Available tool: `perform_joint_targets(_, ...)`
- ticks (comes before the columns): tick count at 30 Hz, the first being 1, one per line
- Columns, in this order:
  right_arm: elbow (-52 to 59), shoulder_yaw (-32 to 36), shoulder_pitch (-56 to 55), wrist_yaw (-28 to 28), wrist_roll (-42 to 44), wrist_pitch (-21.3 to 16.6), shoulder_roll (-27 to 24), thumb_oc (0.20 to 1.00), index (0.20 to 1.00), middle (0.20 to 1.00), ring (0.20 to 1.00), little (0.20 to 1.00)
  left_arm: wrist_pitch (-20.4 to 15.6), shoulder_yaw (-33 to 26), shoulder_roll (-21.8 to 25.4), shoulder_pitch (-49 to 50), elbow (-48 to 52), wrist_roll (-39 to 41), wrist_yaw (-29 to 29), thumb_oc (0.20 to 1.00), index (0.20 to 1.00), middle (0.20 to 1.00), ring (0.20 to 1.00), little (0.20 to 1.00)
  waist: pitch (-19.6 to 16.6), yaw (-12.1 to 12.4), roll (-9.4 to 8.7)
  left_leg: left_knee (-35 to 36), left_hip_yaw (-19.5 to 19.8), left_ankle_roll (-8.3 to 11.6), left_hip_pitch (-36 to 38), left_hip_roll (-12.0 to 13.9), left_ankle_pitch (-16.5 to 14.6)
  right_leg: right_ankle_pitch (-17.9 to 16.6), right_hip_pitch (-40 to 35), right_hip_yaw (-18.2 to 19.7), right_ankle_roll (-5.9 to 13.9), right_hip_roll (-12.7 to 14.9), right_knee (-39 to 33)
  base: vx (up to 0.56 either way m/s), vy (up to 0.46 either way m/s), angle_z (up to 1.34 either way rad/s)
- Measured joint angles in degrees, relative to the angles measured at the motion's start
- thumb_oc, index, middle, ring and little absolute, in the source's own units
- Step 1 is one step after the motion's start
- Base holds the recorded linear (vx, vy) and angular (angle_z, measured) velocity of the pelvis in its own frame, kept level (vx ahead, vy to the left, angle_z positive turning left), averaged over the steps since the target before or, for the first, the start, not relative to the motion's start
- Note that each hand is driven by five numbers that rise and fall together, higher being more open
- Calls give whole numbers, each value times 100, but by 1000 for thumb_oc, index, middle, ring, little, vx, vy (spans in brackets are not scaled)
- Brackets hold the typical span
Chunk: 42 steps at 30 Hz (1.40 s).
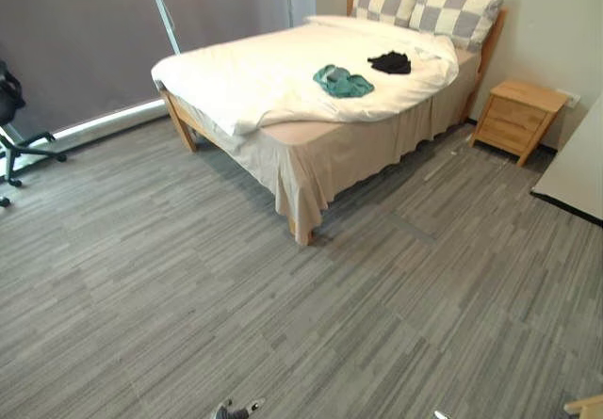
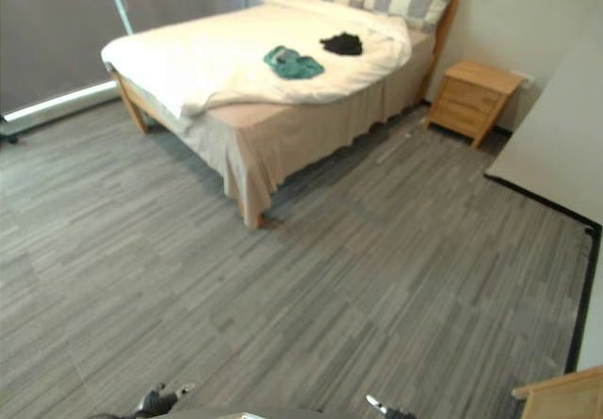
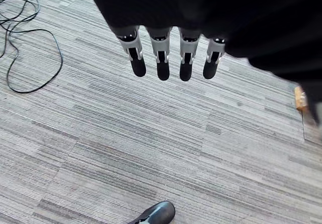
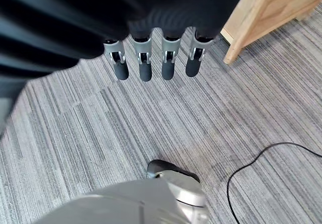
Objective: Tidy up the quilt and then pick up the clothes from the bed and put them into the laundry hamper.
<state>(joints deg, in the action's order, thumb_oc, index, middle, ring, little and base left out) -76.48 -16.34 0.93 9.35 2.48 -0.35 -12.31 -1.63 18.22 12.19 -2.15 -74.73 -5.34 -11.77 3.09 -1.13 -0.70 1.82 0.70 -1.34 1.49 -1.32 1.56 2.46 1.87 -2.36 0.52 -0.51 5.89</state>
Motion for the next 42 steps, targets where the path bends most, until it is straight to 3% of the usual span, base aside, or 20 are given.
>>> perform_joint_targets(7,2,6,91,33,0,-16,8,1000,1000,1000,1000,1000,-39,-23,-2,-96,-11,-56,9,1000,1000,1000,1000,1000,415,-43,-47,280,-20,18,269,4,157,-585,-628,1,-22,-32,-1053,11,2,-1)
perform_joint_targets(13,15,7,118,32,-4,1,7,1000,1000,1000,1000,1000,-25,-73,8,-96,1,-181,21,1000,1000,1000,1000,1000,599,-60,45,301,-34,33,321,14,146,-593,-660,10,-33,-42,-1075,45,-5,-2)
perform_joint_targets(25,52,7,206,30,-14,43,0,1000,1000,1000,1000,1000,-43,-162,19,-137,53,-31,73,1000,1000,1000,1000,1000,759,-42,-44,315,-218,17,76,25,124,-664,-307,166,-22,-62,-993,27,17,-9)
perform_joint_targets(27,27,9,345,21,-12,49,1,1000,1000,1000,1000,1000,-34,-223,50,-308,-6,64,87,1000,1000,1000,1000,1000,902,-43,-2,317,-282,-41,-48,109,108,-623,150,102,37,-125,-332,68,60,-25)
perform_joint_targets(29,16,12,449,9,-12,61,-1,1000,1000,1000,1000,1000,-34,-283,71,-418,-42,67,100,1000,1000,1000,1000,1000,1077,-65,31,317,-318,-56,-41,177,79,-516,525,-23,215,-157,396,171,81,-20)
perform_joint_targets(30,22,22,578,2,-12,62,-30,1000,1000,1000,1000,1000,-31,-271,74,-508,-50,77,108,1000,1000,1000,1000,1000,1220,-45,86,317,-392,-133,-11,266,106,-355,1051,-208,470,-144,1394,196,19,-14)
perform_joint_targets(31,23,23,564,0,-11,67,-27,1000,1000,1000,1000,1000,-35,-274,89,-554,-46,77,108,1000,1000,1000,1000,1000,1299,-90,123,283,-348,-146,23,245,6,-237,1380,-284,647,-52,1958,327,0,2)
perform_joint_targets(32,42,55,614,-5,-11,68,-25,1000,1000,1000,1000,1000,-27,-232,99,-650,-63,78,112,1000,1000,1000,1000,1000,1378,-191,63,306,-310,-175,121,220,-42,-126,1670,-480,660,221,2585,291,-63,23)
perform_joint_targets(33,48,69,559,-4,-11,76,-21,1000,1000,1000,1000,1000,-28,-199,97,-661,-62,77,112,1000,1000,1000,1000,1000,1404,-239,107,310,-298,-182,165,211,-71,-97,1767,-506,684,370,2590,590,-188,23)
perform_joint_targets(35,13,76,520,3,-11,80,-14,1000,1000,1000,1000,1000,-33,-47,118,-666,-88,71,105,1000,1000,1000,1000,1000,1397,-330,86,316,-274,-126,208,196,-177,-93,1838,-599,679,700,1733,572,-232,11)
perform_joint_targets(36,28,90,467,5,-11,70,-8,1000,1000,1000,1000,1000,-38,-26,134,-732,-178,60,108,1000,1000,1000,1000,1000,1412,-396,28,288,-233,-91,164,146,-218,-120,1826,-654,722,880,773,385,-169,12)
perform_joint_targets(37,60,137,458,11,-12,51,-9,1000,1000,1000,1000,1000,-34,-55,139,-755,-193,60,111,1000,1000,1000,1000,1000,1442,-425,-11,283,-220,-75,154,107,-242,-156,1877,-650,777,980,430,563,-248,25)
perform_joint_targets(38,68,255,464,12,-11,78,-7,1000,1000,1000,1000,1000,-29,-75,129,-781,-287,54,143,1000,1000,1000,1000,1000,1424,-516,-78,296,-145,-25,124,57,-296,-236,1809,-766,897,1170,-463,387,-158,19)
perform_joint_targets(40,-8,254,382,5,-10,160,-9,1000,1000,1000,1000,1000,-41,-58,113,-715,-286,46,154,1000,1000,1000,1000,1000,1417,-617,-21,286,-127,89,236,162,-477,-303,1810,-1005,919,1248,-955,742,-316,15)
perform_joint_targets(41,-134,299,283,-6,-6,175,-8,1000,1000,1000,1000,1000,-41,80,119,-671,-401,-11,183,1000,1000,1000,1000,1000,1409,-708,100,293,-116,314,493,420,-784,-349,1687,-1016,915,1166,-706,935,-402,8)
perform_joint_targets(42,-153,346,231,-13,-6,187,-27,1000,1000,1000,1000,1000,-41,167,100,-646,-432,-50,188,1000,1000,1000,1000,1000,1397,-744,245,315,-85,454,672,668,-935,-550,1648,-1061,745,973,-499,1022,-516,17)
